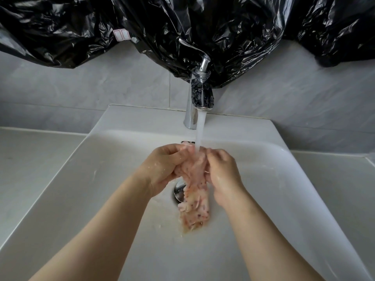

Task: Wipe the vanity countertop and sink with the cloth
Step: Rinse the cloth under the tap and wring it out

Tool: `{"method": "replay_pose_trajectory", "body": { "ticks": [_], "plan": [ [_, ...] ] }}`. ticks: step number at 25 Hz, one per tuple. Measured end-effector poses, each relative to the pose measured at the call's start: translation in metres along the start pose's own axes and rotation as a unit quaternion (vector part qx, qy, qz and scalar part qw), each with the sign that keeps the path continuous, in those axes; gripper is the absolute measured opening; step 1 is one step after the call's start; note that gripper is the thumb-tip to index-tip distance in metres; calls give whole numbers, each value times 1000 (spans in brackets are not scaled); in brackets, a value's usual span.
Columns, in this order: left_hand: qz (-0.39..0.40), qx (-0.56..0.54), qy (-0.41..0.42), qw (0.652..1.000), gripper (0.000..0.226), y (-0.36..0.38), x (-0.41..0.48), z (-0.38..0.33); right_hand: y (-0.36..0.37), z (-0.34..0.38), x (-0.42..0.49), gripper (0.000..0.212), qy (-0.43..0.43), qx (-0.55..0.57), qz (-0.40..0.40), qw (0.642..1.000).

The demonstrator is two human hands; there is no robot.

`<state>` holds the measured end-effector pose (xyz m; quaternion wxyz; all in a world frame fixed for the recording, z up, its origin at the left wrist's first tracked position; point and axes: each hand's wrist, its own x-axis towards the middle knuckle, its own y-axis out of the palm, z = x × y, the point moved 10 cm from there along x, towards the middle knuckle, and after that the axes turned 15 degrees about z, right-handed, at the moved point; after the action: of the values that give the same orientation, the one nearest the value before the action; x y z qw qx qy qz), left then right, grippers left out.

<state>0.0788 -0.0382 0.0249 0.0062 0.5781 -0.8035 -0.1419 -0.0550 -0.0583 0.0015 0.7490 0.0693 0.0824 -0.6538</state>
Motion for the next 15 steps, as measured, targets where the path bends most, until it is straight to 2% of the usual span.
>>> {"method": "replay_pose_trajectory", "body": {
  "ticks": [2, 3, 5, 7, 8, 9, 10, 11, 12, 13, 15],
  "plan": [
    [-15, 6, -5, 1000, 16, -3, -1, -1, -12, -3, -1, 24, 25, 70, -45, 996],
    [-21, -16, -1, 1000, 18, -2, -1, -1, -12, -2, -4, 24, 20, 70, -59, 996],
    [-48, -31, -3, 998, 19, 7, -3, 4, 4, 15, -14, 23, -33, -36, -39, 998],
    [-72, 27, -42, 996, 18, 19, -1, 19, 33, 24, -22, 28, -67, -168, 13, 983],
    [-84, 52, -65, 993, 21, 25, -3, 28, 36, 20, -21, 31, -58, -186, 14, 981],
    [-64, 65, -66, 994, 27, 30, -3, 36, 33, 13, -16, 33, -46, -174, 6, 984],
    [-75, 58, -58, 994, 33, 30, -6, 36, 27, 10, -13, 35, -31, -153, -9, 988],
    [-54, 42, -50, 996, 34, 31, -3, 36, 25, 8, -11, 35, -24, -155, -20, 987],
    [-101, -48, -71, 991, 32, 23, -7, 37, 31, 11, -13, 35, -29, -177, -8, 984],
    [-140, -75, -64, 985, 30, 13, -6, 40, 42, 15, -16, 36, -47, -211, 14, 976],
    [-90, -53, -65, 992, 39, 16, -8, 33, 61, 25, -25, 42, -85, -261, 36, 961]
  ]
}}
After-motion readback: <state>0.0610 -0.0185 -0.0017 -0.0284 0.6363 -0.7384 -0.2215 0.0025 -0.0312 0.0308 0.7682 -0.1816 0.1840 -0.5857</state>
